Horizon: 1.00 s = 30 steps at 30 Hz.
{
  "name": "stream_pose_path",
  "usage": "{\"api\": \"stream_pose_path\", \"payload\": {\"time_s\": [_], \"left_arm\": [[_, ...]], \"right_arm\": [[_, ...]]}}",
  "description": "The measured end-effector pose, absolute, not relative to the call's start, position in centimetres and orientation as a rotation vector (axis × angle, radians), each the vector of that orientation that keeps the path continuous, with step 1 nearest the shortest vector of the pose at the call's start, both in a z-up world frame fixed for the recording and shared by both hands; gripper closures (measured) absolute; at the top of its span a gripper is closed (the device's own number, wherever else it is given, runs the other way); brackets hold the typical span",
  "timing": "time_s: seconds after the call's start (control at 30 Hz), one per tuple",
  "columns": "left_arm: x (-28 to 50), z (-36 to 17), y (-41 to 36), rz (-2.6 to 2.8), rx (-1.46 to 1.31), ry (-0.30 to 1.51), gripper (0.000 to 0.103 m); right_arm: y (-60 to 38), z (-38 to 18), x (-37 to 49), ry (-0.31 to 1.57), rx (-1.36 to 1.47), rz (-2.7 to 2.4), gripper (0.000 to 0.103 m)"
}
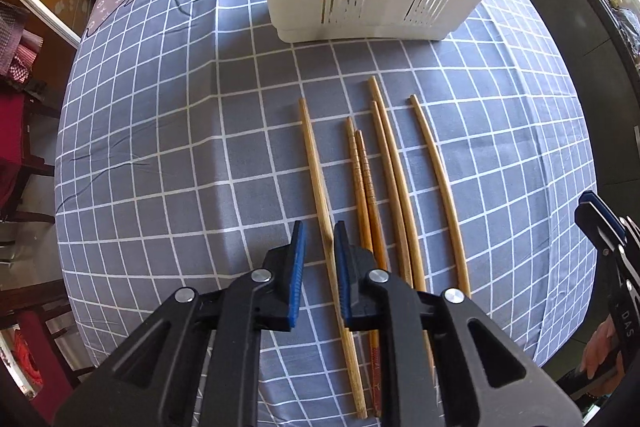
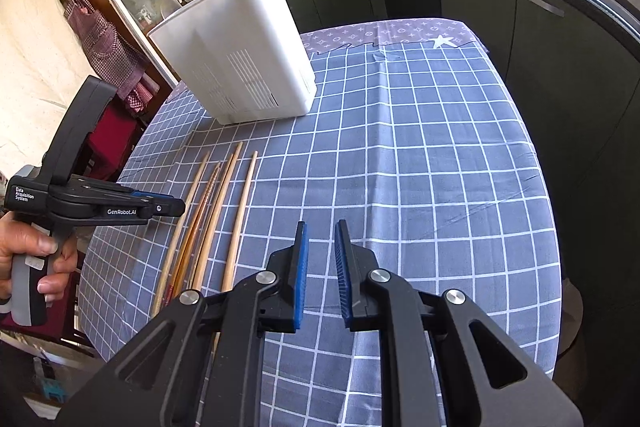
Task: Organize utensils
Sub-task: 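Grasp another wooden chopstick with the left tool while the right tool reaches toward the chopsticks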
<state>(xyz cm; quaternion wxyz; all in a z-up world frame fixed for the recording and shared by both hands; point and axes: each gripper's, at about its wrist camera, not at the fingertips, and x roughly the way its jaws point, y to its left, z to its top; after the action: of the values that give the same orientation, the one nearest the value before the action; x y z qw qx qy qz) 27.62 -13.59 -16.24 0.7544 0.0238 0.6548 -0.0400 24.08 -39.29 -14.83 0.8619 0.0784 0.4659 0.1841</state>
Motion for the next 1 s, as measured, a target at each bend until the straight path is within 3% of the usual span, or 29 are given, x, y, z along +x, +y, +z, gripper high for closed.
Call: {"api": "stream_pose_path", "payload": {"time_s": [0.27,0.33,0.47,1.0], "left_arm": [[28.0,-17.3,-14.3,-0.064,0.067,1.459,0.089],[28.1,-17.4,-14.5,-0.071,0.069,1.458,0.095],[28.2,-17.3,-13.9,-0.080,0.046,1.457,0.096],[23.4,-5.1,-10.2,-0.194,0.054,1.114,0.097]], "right_arm": [[-39.5,-15.1,24.4,0.987,0.174,0.393,0.089],[-39.6,-15.1,24.3,0.988,0.176,0.391,0.089],[-39.2,-15.0,24.2,0.996,0.161,0.395,0.089],[-31.4,-15.5,28.3,1.226,0.018,0.521,0.089]]}}
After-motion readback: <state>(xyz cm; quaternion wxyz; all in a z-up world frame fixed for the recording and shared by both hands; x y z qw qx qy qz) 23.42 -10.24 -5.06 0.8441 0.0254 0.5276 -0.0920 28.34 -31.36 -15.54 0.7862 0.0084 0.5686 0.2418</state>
